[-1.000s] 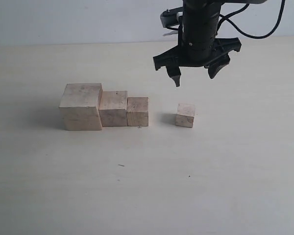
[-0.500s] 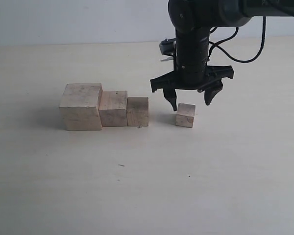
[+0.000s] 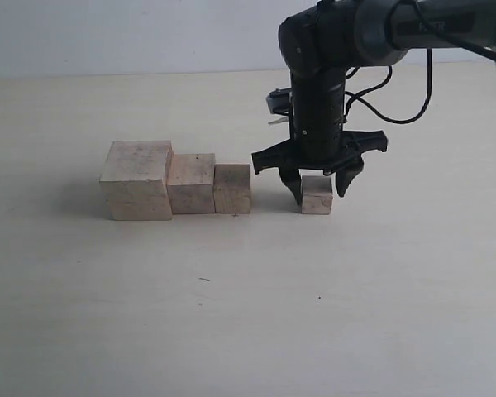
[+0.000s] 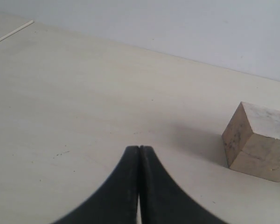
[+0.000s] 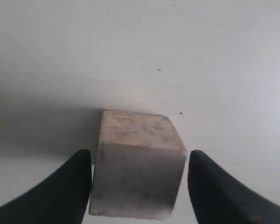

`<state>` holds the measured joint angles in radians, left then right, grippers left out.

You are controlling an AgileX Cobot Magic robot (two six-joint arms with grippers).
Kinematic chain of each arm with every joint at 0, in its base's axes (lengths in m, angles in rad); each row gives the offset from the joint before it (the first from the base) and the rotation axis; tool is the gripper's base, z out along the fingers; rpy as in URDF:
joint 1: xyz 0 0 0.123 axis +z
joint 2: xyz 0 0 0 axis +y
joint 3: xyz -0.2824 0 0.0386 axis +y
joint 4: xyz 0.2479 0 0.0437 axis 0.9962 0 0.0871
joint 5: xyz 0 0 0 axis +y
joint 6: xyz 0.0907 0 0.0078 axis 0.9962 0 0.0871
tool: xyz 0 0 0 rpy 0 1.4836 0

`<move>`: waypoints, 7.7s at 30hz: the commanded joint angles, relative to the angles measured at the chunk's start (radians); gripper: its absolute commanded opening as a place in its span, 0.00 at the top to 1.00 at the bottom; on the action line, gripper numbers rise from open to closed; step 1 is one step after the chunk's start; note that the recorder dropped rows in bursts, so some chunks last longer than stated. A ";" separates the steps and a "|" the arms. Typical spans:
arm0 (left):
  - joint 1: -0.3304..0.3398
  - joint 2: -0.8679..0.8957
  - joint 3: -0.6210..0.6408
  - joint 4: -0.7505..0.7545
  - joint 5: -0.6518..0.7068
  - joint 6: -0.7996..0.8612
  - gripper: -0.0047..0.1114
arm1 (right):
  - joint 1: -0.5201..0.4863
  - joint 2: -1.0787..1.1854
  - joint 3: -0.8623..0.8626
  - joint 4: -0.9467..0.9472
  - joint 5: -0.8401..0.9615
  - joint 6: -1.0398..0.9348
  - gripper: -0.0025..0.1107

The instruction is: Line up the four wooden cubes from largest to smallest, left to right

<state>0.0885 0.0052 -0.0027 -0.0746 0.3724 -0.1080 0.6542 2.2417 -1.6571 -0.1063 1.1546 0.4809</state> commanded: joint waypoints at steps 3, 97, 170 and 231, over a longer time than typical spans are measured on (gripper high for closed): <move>0.000 -0.005 0.003 -0.006 -0.008 -0.001 0.96 | -0.005 0.007 0.006 0.048 -0.002 -0.112 0.55; 0.000 -0.005 0.003 -0.006 -0.008 -0.001 0.96 | -0.064 -0.040 0.006 0.428 -0.130 -1.849 0.98; 0.000 -0.005 0.003 -0.006 -0.008 -0.001 0.96 | -0.064 0.011 0.006 0.203 -0.267 -1.447 0.38; 0.000 -0.005 0.003 -0.007 -0.005 -0.001 0.96 | -0.061 -0.433 0.165 0.133 -0.465 -0.532 0.98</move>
<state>0.0885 0.0052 -0.0027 -0.0746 0.3724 -0.1080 0.5933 1.9041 -1.5635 -0.0126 0.7931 -0.0582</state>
